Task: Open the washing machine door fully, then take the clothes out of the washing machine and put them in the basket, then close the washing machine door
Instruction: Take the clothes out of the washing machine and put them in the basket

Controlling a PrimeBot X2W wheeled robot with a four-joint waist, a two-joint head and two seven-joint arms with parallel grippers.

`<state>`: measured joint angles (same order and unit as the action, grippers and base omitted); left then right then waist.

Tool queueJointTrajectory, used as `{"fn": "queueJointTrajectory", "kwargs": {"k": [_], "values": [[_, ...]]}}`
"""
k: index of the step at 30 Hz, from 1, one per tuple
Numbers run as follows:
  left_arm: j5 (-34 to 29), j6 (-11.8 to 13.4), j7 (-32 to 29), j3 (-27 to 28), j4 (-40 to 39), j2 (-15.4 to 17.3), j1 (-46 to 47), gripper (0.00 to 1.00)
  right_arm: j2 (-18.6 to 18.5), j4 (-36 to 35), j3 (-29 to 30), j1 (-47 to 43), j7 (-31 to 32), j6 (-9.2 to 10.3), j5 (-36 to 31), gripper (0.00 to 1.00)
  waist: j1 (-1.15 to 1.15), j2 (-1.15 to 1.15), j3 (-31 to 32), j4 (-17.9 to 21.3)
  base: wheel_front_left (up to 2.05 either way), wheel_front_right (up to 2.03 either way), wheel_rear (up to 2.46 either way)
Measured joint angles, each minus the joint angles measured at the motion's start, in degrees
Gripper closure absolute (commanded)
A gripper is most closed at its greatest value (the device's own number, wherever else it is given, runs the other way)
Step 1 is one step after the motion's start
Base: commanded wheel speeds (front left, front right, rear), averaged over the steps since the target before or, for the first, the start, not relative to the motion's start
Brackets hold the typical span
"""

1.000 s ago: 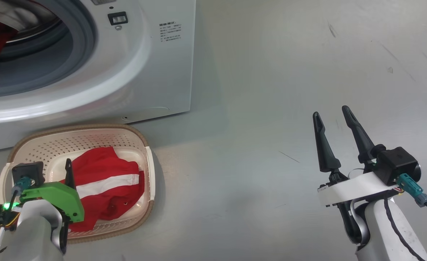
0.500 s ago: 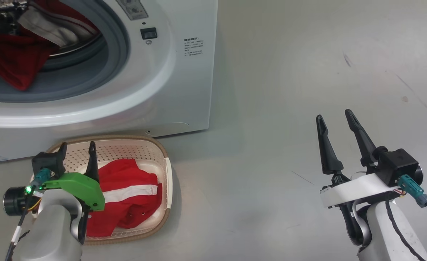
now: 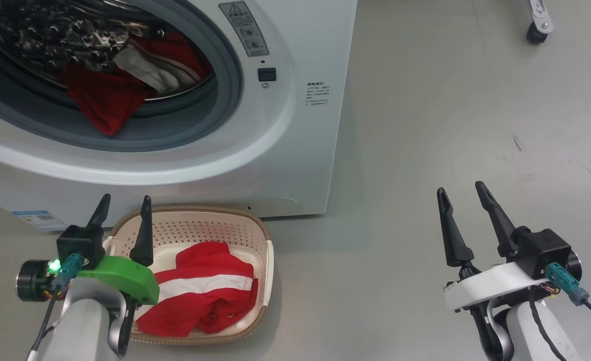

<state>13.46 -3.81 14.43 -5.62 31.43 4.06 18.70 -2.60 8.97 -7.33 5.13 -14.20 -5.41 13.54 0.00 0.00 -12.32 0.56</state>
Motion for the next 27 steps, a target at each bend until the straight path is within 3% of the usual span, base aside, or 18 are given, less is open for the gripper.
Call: {"fn": "queueJointTrajectory", "kwargs": {"k": [14, 27], "values": [[-2.1, 0.0, 0.0, -0.3, -10.7, -0.5, -10.2, 0.0, 0.0, 0.4, -0.4, -3.3, 0.0, -0.01, 0.0, 0.0, 0.0, 0.0, 6.5, -4.1, 0.0, 0.0, 0.0], [-2.4, 0.6, 0.0, -0.4, -16.0, -1.0, -17.3, 0.0, 0.1, 0.4, -1.4, -4.9, 0.0, 0.25, 0.9, 0.0, 0.0, 0.0, 9.7, -3.8, 0.0, 0.0, 0.0]]}}
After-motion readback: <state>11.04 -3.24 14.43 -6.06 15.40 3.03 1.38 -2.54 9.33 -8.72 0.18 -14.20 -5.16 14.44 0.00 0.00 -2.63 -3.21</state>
